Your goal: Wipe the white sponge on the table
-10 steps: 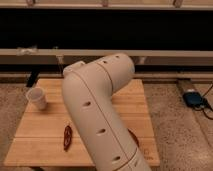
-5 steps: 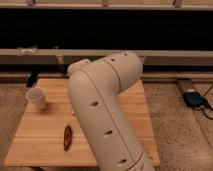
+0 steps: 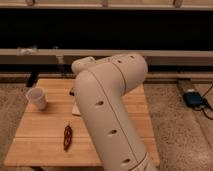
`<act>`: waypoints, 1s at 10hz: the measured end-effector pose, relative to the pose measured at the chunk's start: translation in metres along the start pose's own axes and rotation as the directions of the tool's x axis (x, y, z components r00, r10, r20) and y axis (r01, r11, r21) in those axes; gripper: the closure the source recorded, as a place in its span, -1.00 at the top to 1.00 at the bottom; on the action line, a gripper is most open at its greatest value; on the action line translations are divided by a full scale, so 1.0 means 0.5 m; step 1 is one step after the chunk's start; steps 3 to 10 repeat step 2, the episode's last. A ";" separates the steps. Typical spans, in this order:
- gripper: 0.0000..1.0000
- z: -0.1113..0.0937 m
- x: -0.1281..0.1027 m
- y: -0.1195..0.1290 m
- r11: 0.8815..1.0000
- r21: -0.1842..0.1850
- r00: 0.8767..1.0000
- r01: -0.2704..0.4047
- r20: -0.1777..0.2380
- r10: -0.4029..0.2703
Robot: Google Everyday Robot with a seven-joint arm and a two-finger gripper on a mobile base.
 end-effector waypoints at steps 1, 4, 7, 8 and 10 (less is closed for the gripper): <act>0.60 -0.001 -0.001 0.000 1.000 0.000 1.000 0.000 0.001 0.000; 0.60 -0.001 -0.001 -0.003 1.000 0.000 1.000 -0.002 0.001 0.002; 0.60 -0.001 -0.001 -0.003 1.000 0.000 1.000 -0.002 0.001 0.002; 0.60 -0.001 -0.001 -0.003 1.000 0.000 1.000 -0.002 0.001 0.002; 0.60 -0.001 -0.001 -0.003 1.000 0.000 1.000 -0.002 0.001 0.002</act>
